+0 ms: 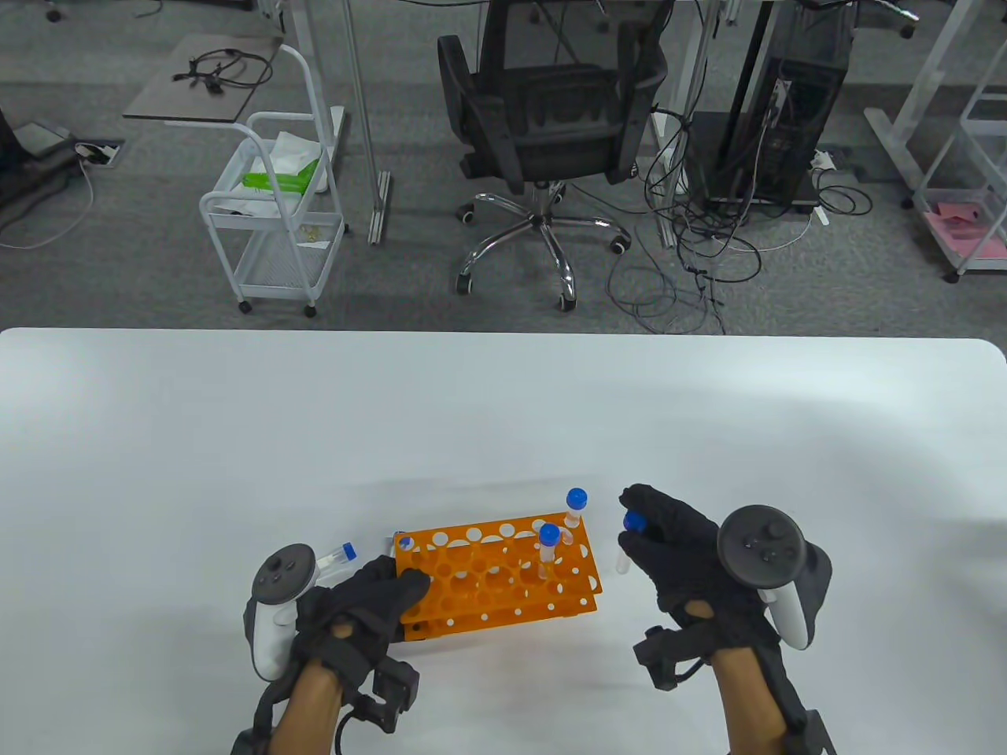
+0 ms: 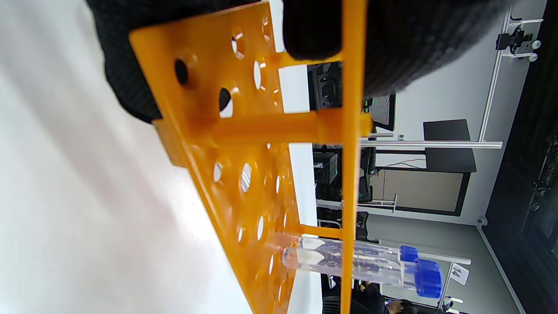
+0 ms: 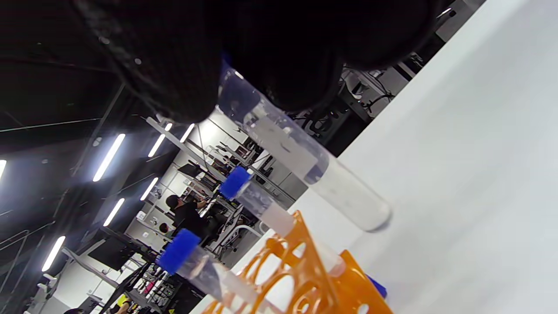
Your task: Insert test tubes into test tube rack (6 test tubes)
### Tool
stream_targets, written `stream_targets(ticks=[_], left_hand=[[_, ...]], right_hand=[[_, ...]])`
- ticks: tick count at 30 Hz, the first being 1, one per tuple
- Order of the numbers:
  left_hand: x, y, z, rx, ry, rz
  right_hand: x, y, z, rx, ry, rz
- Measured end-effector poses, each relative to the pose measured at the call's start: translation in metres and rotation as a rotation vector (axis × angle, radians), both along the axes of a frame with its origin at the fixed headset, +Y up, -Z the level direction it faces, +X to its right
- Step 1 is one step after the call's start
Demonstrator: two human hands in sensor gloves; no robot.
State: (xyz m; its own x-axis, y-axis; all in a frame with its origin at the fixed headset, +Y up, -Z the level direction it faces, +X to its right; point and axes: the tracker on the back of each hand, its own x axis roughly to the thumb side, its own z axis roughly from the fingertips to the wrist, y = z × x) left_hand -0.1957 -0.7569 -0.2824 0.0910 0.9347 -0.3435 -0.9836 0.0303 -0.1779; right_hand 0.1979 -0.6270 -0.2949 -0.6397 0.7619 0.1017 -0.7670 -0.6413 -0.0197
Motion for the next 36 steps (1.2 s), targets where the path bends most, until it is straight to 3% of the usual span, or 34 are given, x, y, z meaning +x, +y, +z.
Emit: stream_targets(ticks=[13,36], left_hand=[[0.008,-0.002,-0.001,-0.01,-0.024,0.01],[0.0,-0.001,0.0,0.005,-0.001,0.032]], right_hand=[[-0.007,0.009,0.012,-0.004,0.081,-0.052],[-0.035,-0.01,0.009,-0.078,0.184,0.264]])
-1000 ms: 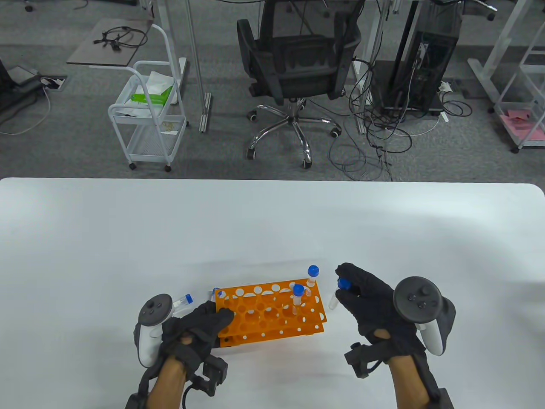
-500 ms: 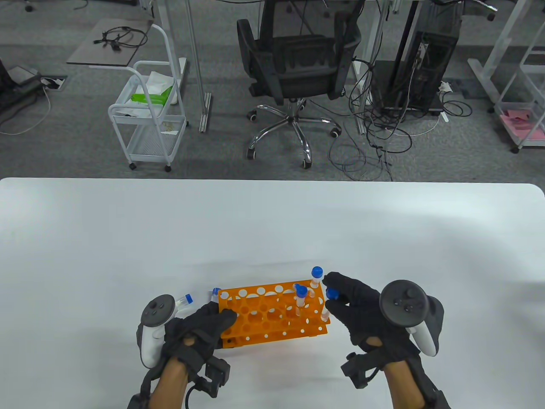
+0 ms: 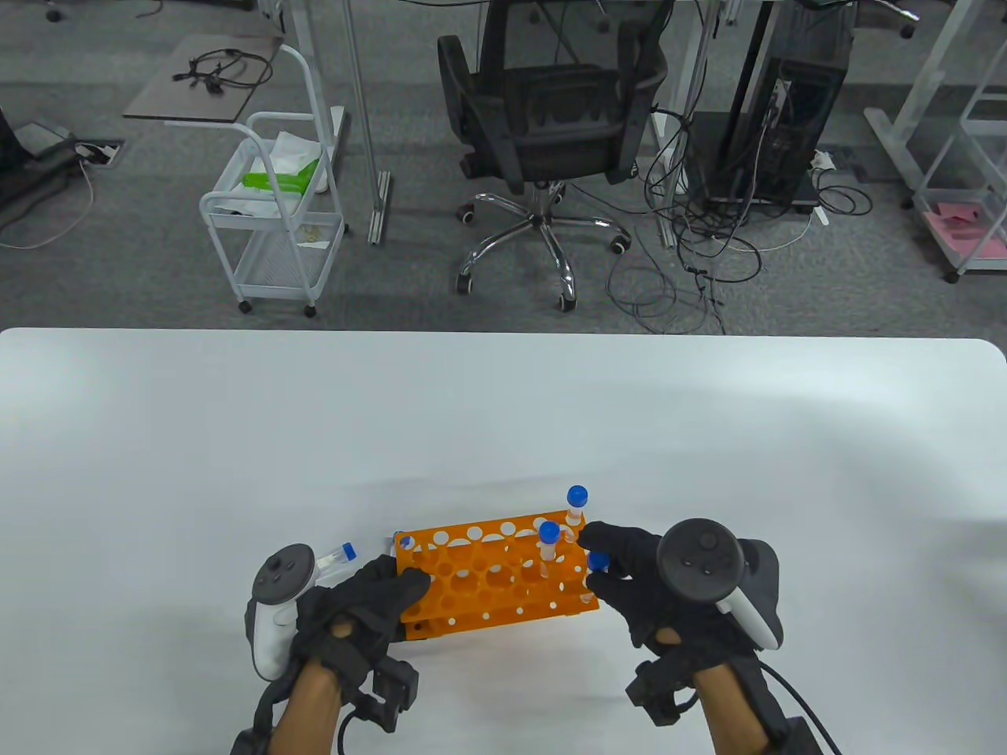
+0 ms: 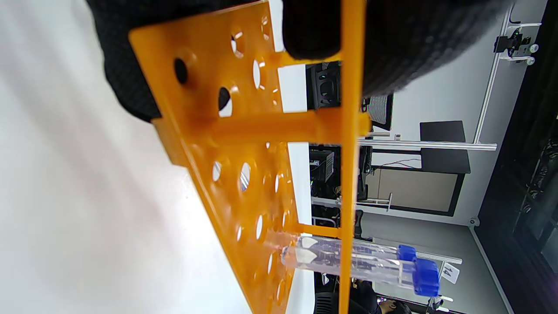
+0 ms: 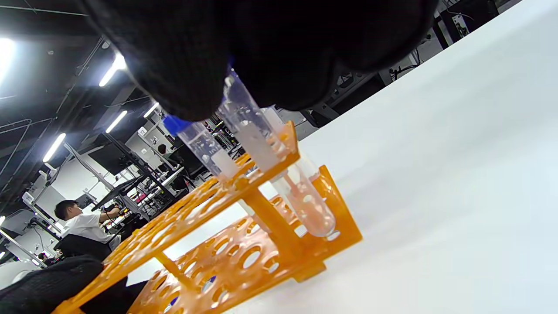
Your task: Insert test tubes into test tube rack (6 test tubes)
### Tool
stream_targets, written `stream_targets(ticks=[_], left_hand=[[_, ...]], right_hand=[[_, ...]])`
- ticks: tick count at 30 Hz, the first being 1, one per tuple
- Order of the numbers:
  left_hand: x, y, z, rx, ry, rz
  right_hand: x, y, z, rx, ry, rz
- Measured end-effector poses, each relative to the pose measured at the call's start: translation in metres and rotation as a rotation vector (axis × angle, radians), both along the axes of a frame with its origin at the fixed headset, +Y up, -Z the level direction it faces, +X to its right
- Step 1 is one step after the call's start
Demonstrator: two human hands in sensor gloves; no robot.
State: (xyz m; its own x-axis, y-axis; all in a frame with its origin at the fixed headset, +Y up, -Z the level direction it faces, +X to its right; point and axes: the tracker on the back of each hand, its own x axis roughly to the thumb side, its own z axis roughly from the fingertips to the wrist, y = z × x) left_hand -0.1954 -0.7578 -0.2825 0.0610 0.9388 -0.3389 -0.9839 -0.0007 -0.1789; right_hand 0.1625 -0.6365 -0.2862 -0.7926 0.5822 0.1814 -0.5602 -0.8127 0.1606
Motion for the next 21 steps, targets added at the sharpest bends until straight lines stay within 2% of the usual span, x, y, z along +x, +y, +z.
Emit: stream_targets(ticks=[6,13,18,21], left_hand=[[-0.001,0.001,0.001,-0.001,0.001,-0.02],[-0.003,0.0,0.001,-0.007,0.004,-0.016],[-0.003,0.001,0.001,-0.002,0.002,-0.017],[-0.003,0.002,0.001,0.001,0.0,-0.005]], right_hand=[[0.0,-0.003,-0.001,-0.017,0.007,0.003],[0.017,-0.01,-0.009,-0.064,-0.031,-0.133],[0.036,-0.03,-0.022,-0.155,-0.129,-0.233],[0.046,-0.053,-0.033,-0.287,-0.161,-0.322]])
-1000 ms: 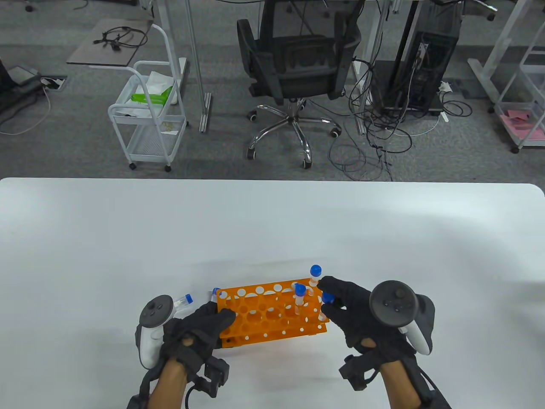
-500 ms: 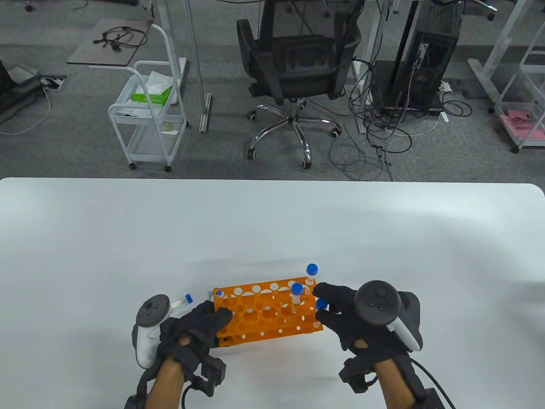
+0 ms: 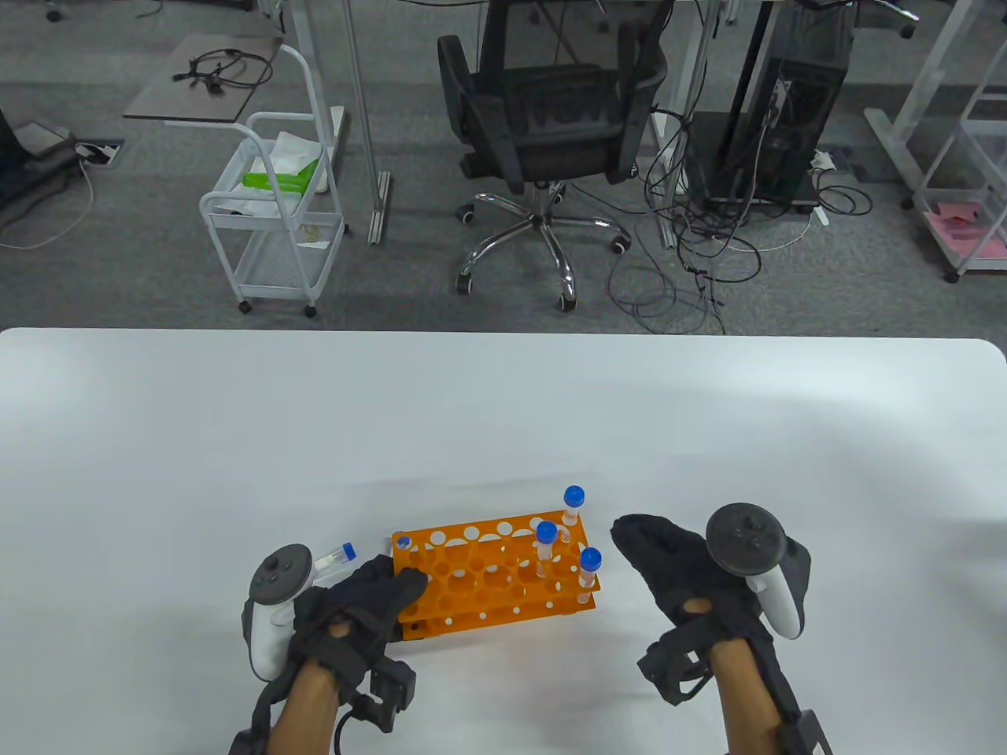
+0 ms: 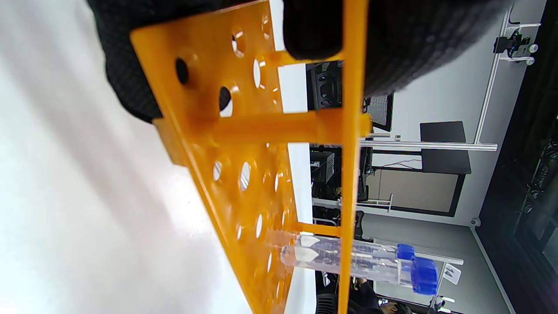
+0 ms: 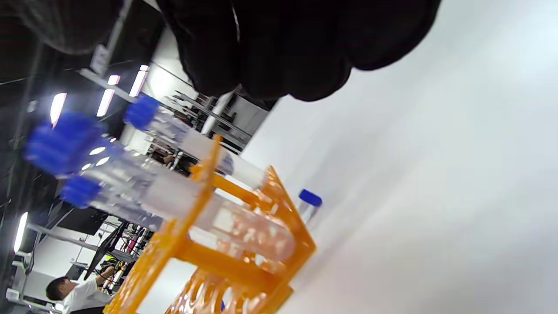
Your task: Insert test tubes into test tube rack (6 test tubes)
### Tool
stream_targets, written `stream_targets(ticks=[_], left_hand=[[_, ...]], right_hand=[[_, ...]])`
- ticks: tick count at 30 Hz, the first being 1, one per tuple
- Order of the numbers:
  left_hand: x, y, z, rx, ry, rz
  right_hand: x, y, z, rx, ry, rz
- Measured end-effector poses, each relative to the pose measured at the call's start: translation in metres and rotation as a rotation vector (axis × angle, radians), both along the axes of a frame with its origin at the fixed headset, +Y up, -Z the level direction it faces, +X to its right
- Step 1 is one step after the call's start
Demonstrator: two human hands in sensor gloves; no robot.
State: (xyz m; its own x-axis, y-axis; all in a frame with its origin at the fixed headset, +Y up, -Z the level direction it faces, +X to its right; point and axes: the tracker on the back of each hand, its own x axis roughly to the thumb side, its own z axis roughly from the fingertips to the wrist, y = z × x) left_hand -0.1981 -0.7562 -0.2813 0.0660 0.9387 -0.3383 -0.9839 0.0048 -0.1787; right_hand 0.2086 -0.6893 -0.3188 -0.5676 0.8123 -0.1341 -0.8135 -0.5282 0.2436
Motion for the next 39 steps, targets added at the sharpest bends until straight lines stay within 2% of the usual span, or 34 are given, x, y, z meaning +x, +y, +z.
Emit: stream_targets(ticks=[7,17,27,36,39], left_hand=[[0.005,-0.001,-0.003,-0.001,-0.03,-0.001],[0.009,-0.003,-0.008,-0.002,-0.054,0.019],[0.012,-0.008,-0.009,-0.009,-0.045,0.002],[0.016,0.006,-0.007,0.098,-0.01,-0.07],[0.011,0.015,-0.008,0.19,-0.013,-0.165]], right_hand=[[-0.009,-0.042,-0.012,-0.21,0.093,-0.052],[-0.021,-0.059,-0.012,-0.401,0.218,-0.291],[-0.019,-0.06,-0.013,-0.441,0.219,-0.321],[-0.011,-0.055,-0.015,-0.431,0.185,-0.366],[-0.008,-0.053,-0.016,-0.427,0.174,-0.376]])
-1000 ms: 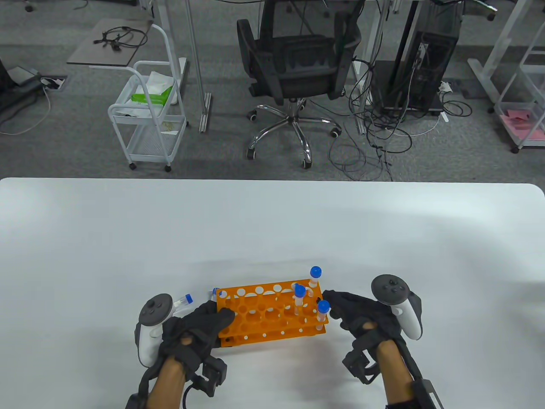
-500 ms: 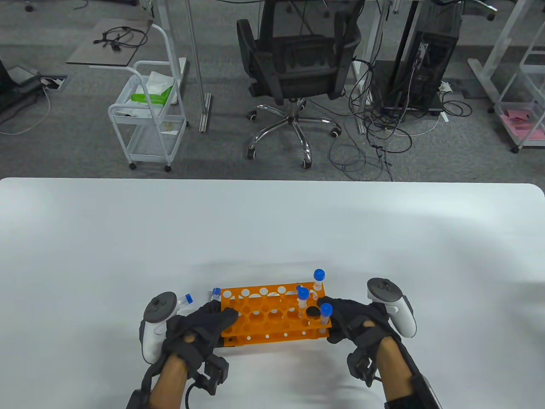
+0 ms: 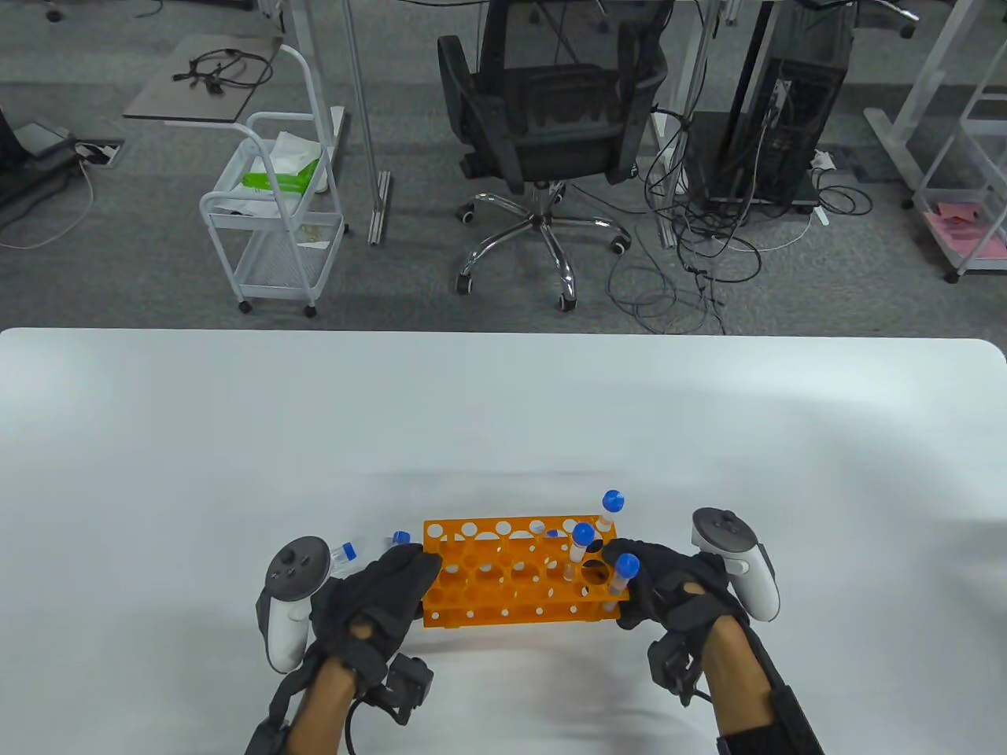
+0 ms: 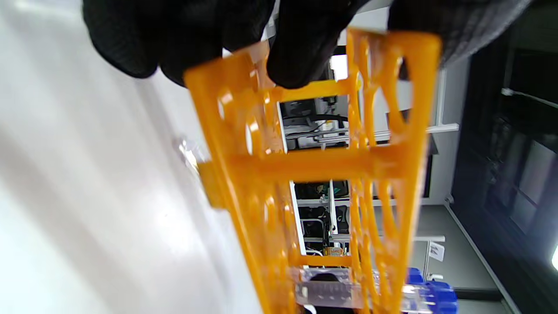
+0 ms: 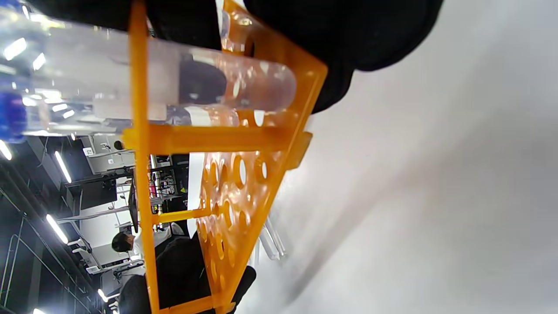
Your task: Insert test tubes into test tube rack (6 test tubes)
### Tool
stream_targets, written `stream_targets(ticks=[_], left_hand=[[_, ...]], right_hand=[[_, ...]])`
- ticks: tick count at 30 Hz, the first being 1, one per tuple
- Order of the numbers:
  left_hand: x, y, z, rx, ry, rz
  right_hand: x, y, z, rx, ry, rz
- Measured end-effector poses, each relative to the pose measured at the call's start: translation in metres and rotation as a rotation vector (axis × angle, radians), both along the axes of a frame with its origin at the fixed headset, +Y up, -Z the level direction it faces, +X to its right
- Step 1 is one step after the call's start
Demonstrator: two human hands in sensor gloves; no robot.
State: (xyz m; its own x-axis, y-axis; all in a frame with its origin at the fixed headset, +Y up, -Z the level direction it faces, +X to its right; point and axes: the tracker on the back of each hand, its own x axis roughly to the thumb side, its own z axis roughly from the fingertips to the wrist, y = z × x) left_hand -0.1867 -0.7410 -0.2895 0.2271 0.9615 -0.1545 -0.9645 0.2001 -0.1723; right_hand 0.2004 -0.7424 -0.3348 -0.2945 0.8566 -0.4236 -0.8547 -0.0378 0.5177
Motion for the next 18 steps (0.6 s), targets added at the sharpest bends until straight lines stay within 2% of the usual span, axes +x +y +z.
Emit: stream_targets(ticks=[3,7,12,18], left_hand=[[-0.006,0.008,0.0,0.069,0.018,-0.101],[-0.019,0.012,-0.001,0.087,0.059,-0.19],[-0.037,0.02,-0.007,0.123,0.149,-0.465],[-0.043,0.023,-0.027,0.054,0.125,-0.772]], right_hand=[[0.002,0.002,0.0,0.01,-0.012,-0.008],[0.008,0.006,0.0,0.03,-0.043,-0.025],[0.014,0.008,0.002,0.046,-0.071,-0.022],[0.02,0.009,0.004,0.045,-0.085,-0.032]])
